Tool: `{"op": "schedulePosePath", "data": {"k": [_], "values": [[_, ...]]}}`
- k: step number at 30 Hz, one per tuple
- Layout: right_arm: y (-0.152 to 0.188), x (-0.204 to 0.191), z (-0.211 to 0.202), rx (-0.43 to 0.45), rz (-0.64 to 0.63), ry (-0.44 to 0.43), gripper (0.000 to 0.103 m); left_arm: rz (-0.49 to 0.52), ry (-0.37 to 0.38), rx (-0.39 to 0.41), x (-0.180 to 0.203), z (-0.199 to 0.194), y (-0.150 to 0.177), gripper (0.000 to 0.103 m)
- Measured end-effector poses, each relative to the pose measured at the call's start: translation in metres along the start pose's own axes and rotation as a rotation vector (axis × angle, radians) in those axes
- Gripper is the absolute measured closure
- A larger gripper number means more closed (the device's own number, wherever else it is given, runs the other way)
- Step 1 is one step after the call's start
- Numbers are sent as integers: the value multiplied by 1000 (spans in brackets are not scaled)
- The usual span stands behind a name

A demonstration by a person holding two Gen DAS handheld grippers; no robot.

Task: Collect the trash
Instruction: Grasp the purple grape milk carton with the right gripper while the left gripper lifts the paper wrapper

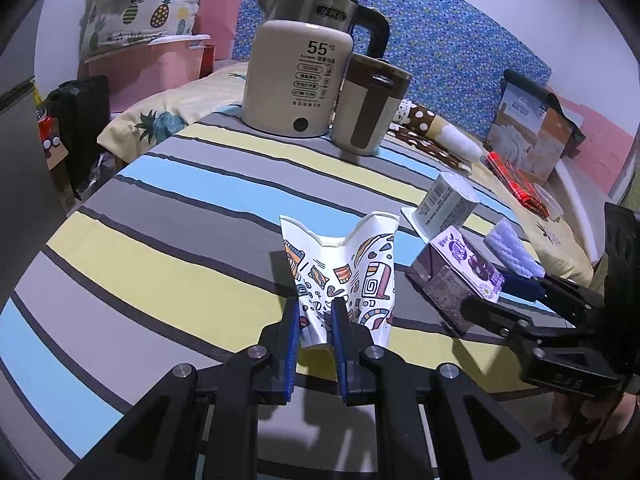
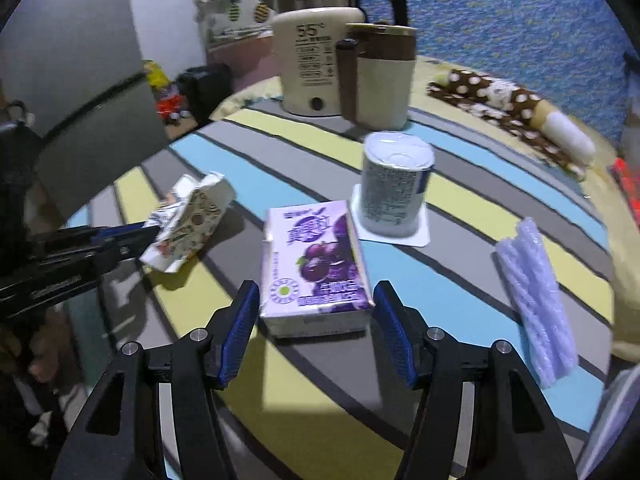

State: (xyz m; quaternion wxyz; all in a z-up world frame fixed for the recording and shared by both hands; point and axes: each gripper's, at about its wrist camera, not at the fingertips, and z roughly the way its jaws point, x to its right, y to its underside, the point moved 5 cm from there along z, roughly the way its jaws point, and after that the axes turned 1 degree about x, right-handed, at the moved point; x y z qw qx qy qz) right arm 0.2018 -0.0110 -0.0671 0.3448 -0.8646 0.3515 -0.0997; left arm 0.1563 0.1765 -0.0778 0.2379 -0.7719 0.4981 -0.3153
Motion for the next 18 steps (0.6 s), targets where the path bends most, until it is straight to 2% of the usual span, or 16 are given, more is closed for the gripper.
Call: {"op": "schedulePosePath", "data": {"k": [1, 6, 13, 18], "values": [[0, 1, 0, 4, 22, -7, 45, 3, 0, 0, 0, 0, 0, 87], [3, 2, -5, 14, 63, 18, 46, 27, -4, 0, 8, -3, 4, 87], [16, 4, -36, 71, 138, 37, 46, 70, -9, 16, 26, -16, 9, 88], [29, 10, -62, 104, 182, 58, 46, 112, 14, 25, 49, -26, 17, 88]]}}
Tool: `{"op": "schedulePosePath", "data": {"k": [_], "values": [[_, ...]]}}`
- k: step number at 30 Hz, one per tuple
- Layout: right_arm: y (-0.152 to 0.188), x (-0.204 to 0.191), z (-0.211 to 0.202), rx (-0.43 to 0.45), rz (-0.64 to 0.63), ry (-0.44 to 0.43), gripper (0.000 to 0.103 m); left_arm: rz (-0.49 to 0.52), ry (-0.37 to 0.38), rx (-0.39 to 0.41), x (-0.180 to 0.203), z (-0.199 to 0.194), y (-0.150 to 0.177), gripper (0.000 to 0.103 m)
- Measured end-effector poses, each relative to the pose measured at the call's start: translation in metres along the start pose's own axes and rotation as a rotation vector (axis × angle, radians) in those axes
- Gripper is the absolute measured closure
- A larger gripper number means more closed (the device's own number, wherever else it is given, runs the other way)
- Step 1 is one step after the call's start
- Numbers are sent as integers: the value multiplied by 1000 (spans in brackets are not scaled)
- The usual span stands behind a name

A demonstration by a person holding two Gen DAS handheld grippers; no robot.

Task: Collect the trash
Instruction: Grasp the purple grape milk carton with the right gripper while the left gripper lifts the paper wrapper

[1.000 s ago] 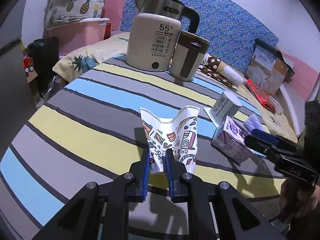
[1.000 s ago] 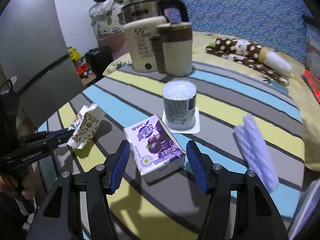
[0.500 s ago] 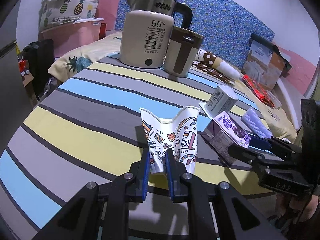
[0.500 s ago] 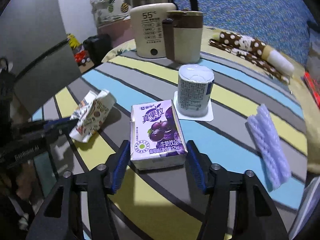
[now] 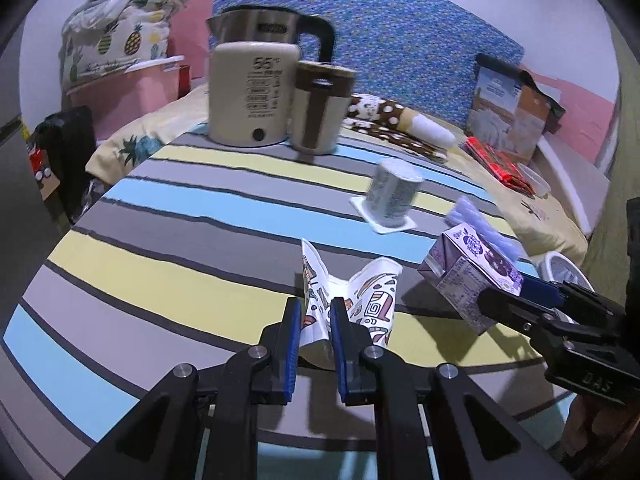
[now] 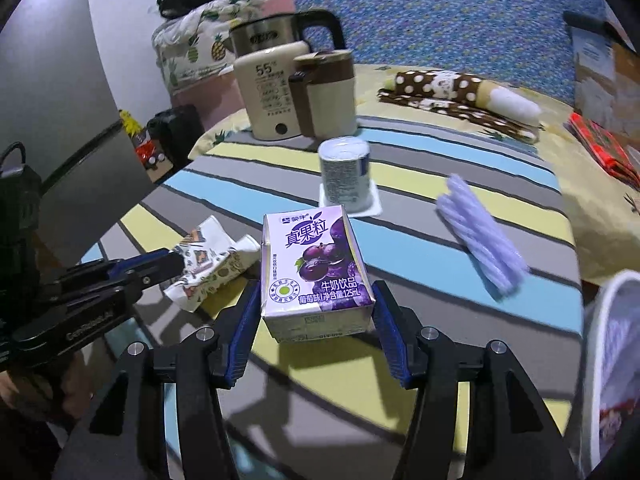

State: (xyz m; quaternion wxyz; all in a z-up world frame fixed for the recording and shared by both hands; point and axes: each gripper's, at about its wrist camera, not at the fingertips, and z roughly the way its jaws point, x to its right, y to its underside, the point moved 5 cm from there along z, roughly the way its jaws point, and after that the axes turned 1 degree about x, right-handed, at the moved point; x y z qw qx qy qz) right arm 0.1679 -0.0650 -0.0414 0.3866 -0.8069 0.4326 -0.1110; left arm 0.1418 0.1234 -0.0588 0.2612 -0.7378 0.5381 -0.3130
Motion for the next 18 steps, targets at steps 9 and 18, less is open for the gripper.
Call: {"op": "schedulePosePath", "data": {"k": [9, 18], "values": [[12, 21, -30, 38, 66, 37, 47, 69, 64, 8, 46, -13, 7, 89], [25, 43, -38, 38, 123, 71, 47, 118, 170, -48, 78, -8, 19, 94]]}}
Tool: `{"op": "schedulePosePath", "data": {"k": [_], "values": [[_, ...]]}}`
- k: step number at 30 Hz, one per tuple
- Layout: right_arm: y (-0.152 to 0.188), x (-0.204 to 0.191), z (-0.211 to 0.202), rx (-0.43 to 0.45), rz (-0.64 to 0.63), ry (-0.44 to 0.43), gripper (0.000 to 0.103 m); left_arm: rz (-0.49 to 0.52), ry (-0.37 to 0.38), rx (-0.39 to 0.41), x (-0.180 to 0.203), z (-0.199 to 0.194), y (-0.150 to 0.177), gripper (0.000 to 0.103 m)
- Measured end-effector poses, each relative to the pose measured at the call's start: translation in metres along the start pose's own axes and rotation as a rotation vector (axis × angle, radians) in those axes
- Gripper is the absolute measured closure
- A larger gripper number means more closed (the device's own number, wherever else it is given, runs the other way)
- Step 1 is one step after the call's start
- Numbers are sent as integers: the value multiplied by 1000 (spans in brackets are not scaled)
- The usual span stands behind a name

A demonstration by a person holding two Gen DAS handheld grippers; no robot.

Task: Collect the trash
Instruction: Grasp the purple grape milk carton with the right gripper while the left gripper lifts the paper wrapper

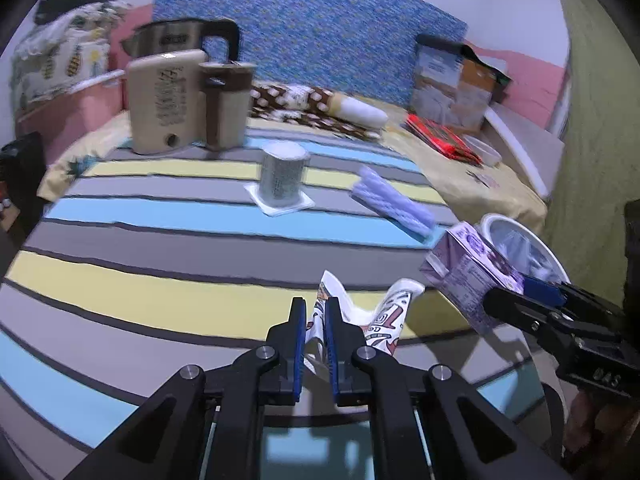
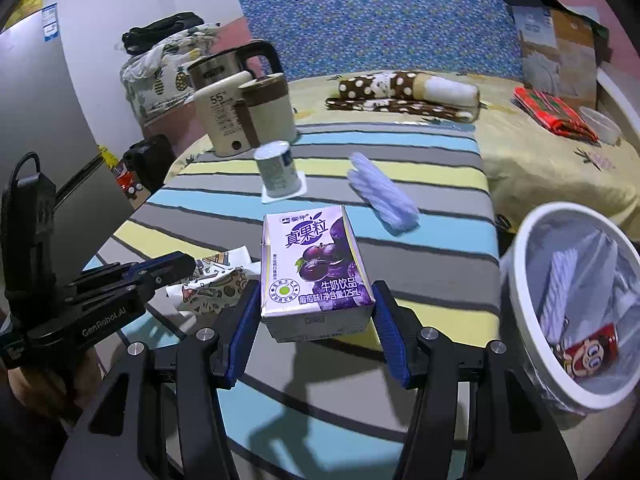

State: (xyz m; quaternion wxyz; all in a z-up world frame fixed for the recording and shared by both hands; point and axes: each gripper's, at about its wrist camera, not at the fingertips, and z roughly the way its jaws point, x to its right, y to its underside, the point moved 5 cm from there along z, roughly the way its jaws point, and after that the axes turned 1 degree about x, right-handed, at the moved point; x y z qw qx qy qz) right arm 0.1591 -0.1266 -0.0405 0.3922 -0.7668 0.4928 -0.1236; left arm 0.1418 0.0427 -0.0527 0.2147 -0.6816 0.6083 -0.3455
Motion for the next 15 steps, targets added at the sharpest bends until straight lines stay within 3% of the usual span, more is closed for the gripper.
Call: {"op": "schedulePosePath", "data": {"k": [2, 5, 10, 15], "values": [[3, 3, 0, -5, 7, 0, 47, -13, 32, -23, 1, 4, 4, 94], [7, 9, 0, -11, 19, 2, 47, -9, 23, -54, 1, 11, 10, 93], [12, 18, -5, -10, 36, 4, 46, -8, 39, -101, 2, 20, 19, 72], [13, 20, -9, -1, 37, 1, 46, 12, 35, -107, 8, 22, 21, 71]]}}
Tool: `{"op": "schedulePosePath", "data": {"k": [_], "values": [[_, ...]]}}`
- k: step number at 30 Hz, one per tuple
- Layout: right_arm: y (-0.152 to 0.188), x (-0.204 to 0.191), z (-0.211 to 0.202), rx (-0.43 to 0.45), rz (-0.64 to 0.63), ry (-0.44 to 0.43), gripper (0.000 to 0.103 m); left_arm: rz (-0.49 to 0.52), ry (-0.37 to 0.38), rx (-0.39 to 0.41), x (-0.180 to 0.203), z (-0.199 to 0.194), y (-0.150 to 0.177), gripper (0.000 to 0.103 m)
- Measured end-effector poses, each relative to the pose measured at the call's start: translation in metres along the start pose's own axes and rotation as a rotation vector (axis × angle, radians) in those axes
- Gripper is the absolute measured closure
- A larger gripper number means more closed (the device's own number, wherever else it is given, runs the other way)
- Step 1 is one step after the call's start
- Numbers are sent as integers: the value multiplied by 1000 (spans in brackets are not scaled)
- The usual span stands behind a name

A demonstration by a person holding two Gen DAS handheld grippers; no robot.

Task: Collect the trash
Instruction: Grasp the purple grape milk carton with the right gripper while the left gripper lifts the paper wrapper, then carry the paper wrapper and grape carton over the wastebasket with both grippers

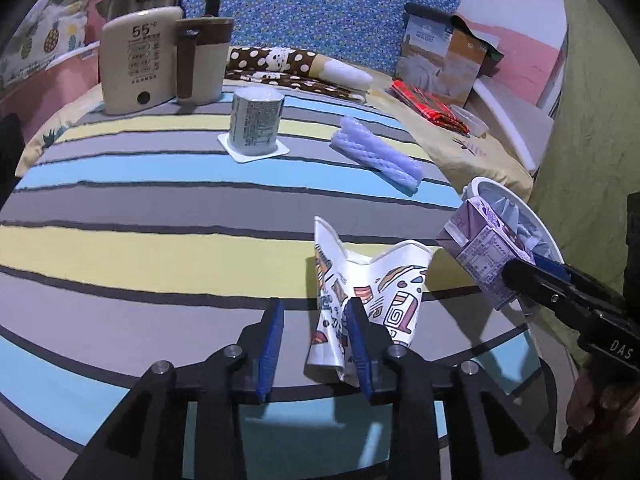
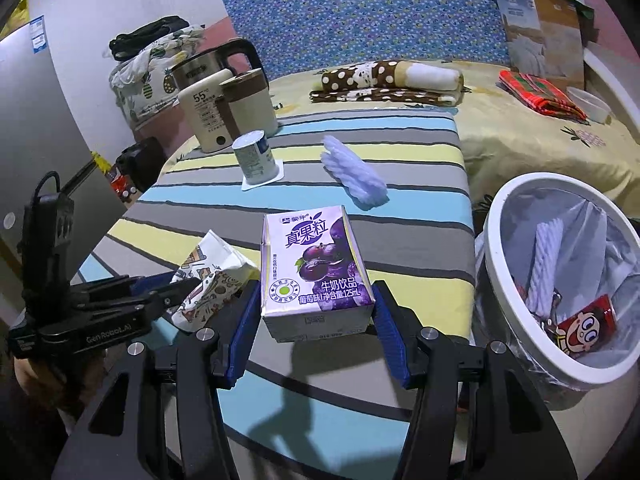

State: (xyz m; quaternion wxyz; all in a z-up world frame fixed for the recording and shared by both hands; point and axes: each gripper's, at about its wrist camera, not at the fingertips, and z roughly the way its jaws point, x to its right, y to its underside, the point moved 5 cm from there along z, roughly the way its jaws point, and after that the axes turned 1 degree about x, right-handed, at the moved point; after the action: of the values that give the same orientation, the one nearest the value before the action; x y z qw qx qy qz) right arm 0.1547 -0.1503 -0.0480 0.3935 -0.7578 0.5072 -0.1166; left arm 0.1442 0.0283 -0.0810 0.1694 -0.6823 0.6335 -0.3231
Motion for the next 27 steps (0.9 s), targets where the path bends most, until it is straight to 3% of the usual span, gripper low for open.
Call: {"op": "schedulePosePath", "data": {"k": [2, 3, 7, 27], "values": [[1, 1, -2, 5, 1, 0, 46, 16, 4, -1, 6, 1, 1, 75], [1, 2, -3, 7, 2, 0, 46, 24, 4, 1, 9, 1, 2, 83], [2, 4, -7, 16, 3, 3, 46, 76, -33, 28, 22, -4, 2, 92], [-4, 27, -34, 85, 36, 52, 47, 133, -20, 104, 65, -19, -20, 92]]}}
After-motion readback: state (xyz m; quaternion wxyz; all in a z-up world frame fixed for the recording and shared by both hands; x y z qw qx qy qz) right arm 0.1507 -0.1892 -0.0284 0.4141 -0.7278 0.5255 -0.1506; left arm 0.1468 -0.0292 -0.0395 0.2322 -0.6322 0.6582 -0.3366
